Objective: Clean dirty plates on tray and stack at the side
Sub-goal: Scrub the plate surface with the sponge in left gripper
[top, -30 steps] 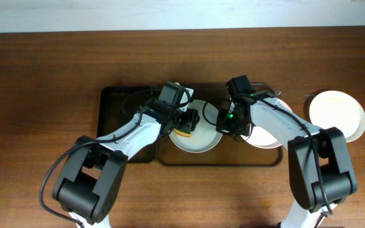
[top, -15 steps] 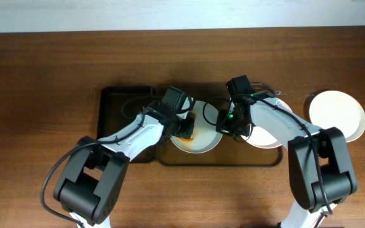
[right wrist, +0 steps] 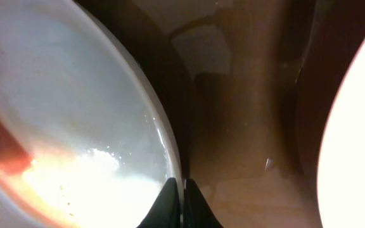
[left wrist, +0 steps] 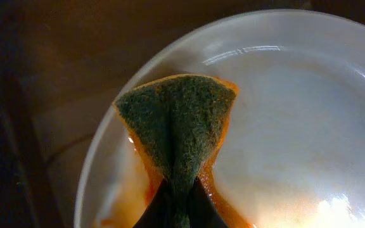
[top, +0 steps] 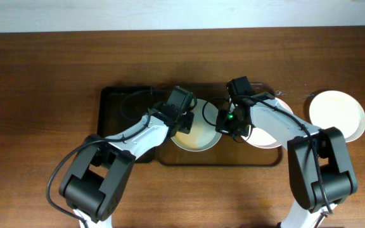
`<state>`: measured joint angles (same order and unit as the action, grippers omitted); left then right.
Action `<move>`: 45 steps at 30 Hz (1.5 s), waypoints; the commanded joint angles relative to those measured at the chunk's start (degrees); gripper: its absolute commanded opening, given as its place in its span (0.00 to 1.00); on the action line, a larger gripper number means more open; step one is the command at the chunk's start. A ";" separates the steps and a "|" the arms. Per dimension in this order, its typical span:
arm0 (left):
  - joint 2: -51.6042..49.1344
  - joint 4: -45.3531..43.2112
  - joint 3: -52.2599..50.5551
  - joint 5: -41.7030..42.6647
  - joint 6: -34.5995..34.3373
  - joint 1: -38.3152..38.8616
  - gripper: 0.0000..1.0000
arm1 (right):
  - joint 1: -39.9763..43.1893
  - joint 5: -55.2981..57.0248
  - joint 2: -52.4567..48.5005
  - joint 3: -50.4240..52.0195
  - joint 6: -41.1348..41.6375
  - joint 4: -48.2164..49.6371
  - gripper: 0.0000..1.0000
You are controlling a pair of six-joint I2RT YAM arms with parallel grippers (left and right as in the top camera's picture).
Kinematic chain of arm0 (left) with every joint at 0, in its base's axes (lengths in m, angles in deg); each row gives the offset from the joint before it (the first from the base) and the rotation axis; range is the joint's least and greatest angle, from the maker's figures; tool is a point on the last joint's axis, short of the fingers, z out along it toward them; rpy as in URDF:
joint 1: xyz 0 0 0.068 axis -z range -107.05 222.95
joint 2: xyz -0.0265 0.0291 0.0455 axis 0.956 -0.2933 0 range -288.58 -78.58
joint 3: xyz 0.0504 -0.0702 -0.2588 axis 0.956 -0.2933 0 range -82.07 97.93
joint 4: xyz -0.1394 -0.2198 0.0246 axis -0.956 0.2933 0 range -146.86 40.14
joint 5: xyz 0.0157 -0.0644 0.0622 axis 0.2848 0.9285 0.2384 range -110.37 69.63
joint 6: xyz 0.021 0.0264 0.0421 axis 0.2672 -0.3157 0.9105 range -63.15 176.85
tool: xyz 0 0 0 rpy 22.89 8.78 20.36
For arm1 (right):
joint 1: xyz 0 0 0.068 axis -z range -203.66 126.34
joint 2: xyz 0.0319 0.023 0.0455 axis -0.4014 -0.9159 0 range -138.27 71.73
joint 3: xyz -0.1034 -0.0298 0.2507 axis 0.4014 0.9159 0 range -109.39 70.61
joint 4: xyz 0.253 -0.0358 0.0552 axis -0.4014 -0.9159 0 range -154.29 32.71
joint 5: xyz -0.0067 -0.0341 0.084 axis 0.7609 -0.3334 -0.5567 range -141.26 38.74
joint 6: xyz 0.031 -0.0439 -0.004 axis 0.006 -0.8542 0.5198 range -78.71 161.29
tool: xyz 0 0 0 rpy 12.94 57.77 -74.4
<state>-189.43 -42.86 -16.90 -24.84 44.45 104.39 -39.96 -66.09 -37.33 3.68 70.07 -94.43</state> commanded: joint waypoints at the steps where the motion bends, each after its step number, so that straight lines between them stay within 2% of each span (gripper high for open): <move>1: -1.68 -2.08 0.15 -7.61 0.57 -0.46 0.00 | -0.26 0.52 -0.33 1.38 0.24 -0.55 0.04; 5: -1.70 -3.85 0.13 -8.02 0.57 -0.48 0.00 | -0.26 0.52 -0.33 1.38 0.24 -0.55 0.04; 12: -0.87 -11.02 0.15 -19.65 0.52 -0.46 0.00 | -0.26 0.52 -0.33 1.38 0.24 -0.57 0.04; 17: 8.83 -14.05 0.15 -22.53 0.48 -0.46 0.00 | -0.26 0.50 -0.33 1.38 0.24 -0.57 0.04; 19: 12.37 -12.07 0.15 -19.65 0.48 -0.46 0.00 | -0.26 0.52 -0.33 1.38 0.24 -0.57 0.04; 23: 12.70 -1.31 0.13 -0.79 0.48 -0.46 0.00 | -0.26 0.50 -0.33 1.38 0.24 -0.57 0.04; 25: 10.99 4.26 0.13 5.86 0.52 -0.42 0.00 | -0.26 0.50 -0.35 1.38 0.24 -0.59 0.04; 30: 7.80 10.56 -0.50 10.43 3.56 -0.42 0.00 | -0.26 0.50 -0.33 1.38 0.24 -0.57 0.04; 36: 4.79 9.22 -2.19 9.51 8.28 -0.42 0.00 | -0.26 0.52 -0.33 1.38 0.24 -0.57 0.04; 39: 4.66 8.22 -3.15 9.38 8.24 -0.42 0.00 | -0.24 0.50 -0.33 1.38 0.24 -0.74 0.04; 42: 4.66 2.75 -5.92 8.90 8.22 -0.42 0.00 | -0.26 0.50 -0.33 1.38 0.24 -0.85 0.04; 45: 4.66 -0.57 -6.99 0.81 8.22 -0.44 0.00 | -0.24 0.50 -0.33 1.38 0.24 -0.94 0.04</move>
<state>-184.25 -42.03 -22.72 -16.95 51.53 104.13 -39.96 -66.75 -37.33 4.05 70.85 -94.69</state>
